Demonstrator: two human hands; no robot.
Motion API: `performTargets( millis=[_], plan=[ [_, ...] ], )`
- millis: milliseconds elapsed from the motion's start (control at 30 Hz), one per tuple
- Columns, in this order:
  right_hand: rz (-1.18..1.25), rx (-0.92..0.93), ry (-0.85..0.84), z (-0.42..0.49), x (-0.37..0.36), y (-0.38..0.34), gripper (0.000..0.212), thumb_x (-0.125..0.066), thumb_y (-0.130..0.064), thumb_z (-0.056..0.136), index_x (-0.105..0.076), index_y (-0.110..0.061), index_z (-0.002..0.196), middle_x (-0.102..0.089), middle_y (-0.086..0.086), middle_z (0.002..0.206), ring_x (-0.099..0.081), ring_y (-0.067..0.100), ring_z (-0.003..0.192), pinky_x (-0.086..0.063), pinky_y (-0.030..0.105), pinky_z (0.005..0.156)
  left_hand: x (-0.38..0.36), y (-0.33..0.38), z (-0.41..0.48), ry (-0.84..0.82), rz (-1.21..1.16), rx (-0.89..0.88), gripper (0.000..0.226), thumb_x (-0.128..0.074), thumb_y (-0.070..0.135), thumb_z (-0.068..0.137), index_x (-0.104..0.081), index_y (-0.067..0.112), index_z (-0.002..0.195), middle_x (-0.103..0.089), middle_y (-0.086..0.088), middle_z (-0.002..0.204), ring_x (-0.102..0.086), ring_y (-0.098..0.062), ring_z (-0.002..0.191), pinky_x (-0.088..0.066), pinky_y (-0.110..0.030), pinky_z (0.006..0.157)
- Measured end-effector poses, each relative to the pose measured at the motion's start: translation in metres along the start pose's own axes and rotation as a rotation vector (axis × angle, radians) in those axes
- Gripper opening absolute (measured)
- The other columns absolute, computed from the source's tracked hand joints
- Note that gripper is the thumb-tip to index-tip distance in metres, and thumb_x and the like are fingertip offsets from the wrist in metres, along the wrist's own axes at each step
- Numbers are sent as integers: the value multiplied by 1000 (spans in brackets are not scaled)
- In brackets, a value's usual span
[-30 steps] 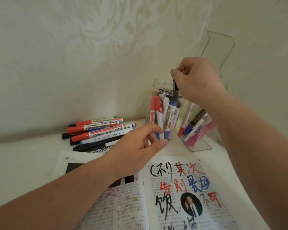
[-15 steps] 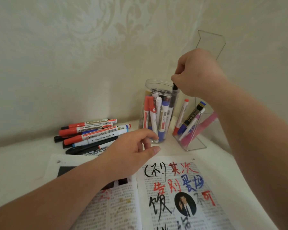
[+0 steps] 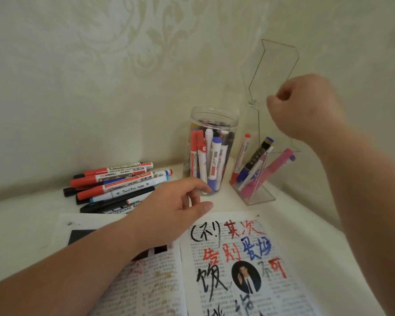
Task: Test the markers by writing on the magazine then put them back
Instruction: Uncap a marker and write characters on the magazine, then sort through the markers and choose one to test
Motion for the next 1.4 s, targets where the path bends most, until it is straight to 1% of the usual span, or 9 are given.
performTargets(
  millis=[200, 367, 533, 667, 800, 1000, 1067, 1200, 1400],
  plan=[
    [-480, -32, -495, 0, -54, 32, 14, -69, -9, 85, -82, -12, 92, -76, 10, 93, -72, 29, 88, -62, 42, 83, -2, 1, 1, -11, 17, -4, 17, -66, 41, 93, -63, 44, 109, -62, 20, 92, -59, -9, 73, -52, -22, 68],
    [-465, -41, -522, 8, -77, 35, 17, -67, -16, 88, -79, -10, 99, -76, 9, 80, -74, 26, 75, -63, 38, 74, -3, 0, 1, -7, 12, -9, 17, -67, 40, 92, -65, 43, 109, -63, 17, 92, -60, -11, 72, -53, -23, 67],
    [-462, -48, -573, 1, -90, 29, 35, -72, -11, 86, -60, -4, 55, -51, 2, 30, -63, 24, 52, -50, 30, 53, -3, 1, 1, -1, 7, -18, 17, -69, 38, 92, -66, 41, 109, -64, 16, 90, -60, -13, 70, -52, -21, 64],
    [-430, -37, -625, -6, -85, 23, 33, -79, -31, 85, -68, -2, 72, -64, 8, 45, -70, 29, 62, -60, 37, 66, -3, 1, 1, 0, 2, -22, 18, -69, 37, 91, -66, 40, 109, -63, 17, 89, -58, -9, 67, -50, -18, 63],
    [-254, -38, -436, 3, -38, 17, 42, -77, -47, 85, -72, -6, 93, -66, 9, 83, -60, 24, 73, -51, 36, 69, -2, -1, 1, 5, 27, -13, 16, -69, 38, 92, -67, 41, 108, -63, 17, 90, -59, -9, 71, -49, -16, 66],
    [412, -105, 151, -28, 64, 40, 40, -65, -78, 76, -57, -39, 78, -48, -17, 66, -47, 2, 61, -44, 26, 66, 6, 18, 0, 74, 25, -107, 33, -51, 57, 97, -69, 33, 112, -64, 18, 97, -58, -3, 92, -44, -11, 76],
    [684, -126, 74, -46, 60, 48, 47, -68, -80, 69, -53, -35, 68, -44, -16, 55, -41, 2, 53, -41, 24, 64, 8, 28, -2, 85, 27, -152, 44, -47, 60, 96, -64, 30, 124, -63, 15, 103, -57, -6, 100, -45, -13, 79],
    [1071, 111, -108, -100, 10, -3, 18, -69, -15, 88, -56, -17, 76, -56, -1, 48, -48, 21, 37, -33, 17, 40, -4, 31, -2, 2, -76, -153, 37, -53, 54, 94, -58, 36, 126, -64, 17, 109, -61, -8, 103, -49, -19, 87],
    [1259, -139, -224, -139, -80, 15, 18, -65, -8, 96, -54, -12, 82, -58, 7, 54, -49, 19, 40, -34, 20, 39, -16, 10, 0, -62, 81, -52, 24, -54, 15, 101, -57, 39, 101, -65, 20, 78, -59, -2, 67, -44, -16, 65]
  ],
)
Point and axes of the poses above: each hand's wrist, its own z-axis towards the middle knuckle, its own x-axis out of the back of the hand, y = z × x, the point moved 10 cm from there along z, towards the middle knuckle
